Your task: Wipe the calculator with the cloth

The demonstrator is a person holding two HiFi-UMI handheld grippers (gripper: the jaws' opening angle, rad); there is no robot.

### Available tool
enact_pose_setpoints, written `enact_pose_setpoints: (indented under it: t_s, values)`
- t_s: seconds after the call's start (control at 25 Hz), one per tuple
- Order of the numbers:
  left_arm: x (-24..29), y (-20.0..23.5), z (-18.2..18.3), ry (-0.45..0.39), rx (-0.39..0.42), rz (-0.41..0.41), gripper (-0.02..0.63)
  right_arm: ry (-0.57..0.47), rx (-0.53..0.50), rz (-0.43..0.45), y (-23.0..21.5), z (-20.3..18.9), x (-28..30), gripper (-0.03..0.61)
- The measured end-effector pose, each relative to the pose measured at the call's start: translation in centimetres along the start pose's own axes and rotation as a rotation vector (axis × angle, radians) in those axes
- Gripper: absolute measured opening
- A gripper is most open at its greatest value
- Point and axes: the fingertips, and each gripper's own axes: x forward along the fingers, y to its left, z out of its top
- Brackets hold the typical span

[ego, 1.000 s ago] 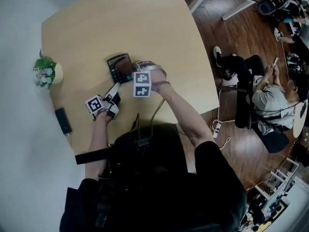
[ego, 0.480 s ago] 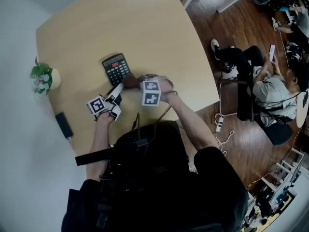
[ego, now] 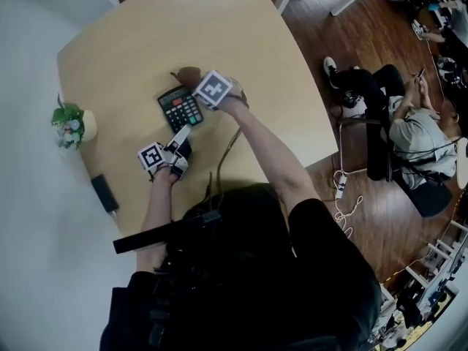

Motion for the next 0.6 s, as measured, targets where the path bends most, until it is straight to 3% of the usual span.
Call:
enact_pose_setpoints:
  t_s: [0.32,0.44,0.6]
  values:
    - [-0.2,0.1,0.1,0.002,-0.015,0.009,0.127,0.231,-0.133,0.09,6.0,-7.2,-1.0,0.057]
    - [-0.2,0.1,0.0,0.0,-0.023,0.012,0.127,0.306,-0.067,0.136,8.8,-11.0,-2.2,0.057]
    - [0.0,-0.3,0.0,-0.003,-0.036,-0.004,0.126,0.315,-0.003,0.256,12.2,-13.8,-3.8,0.057]
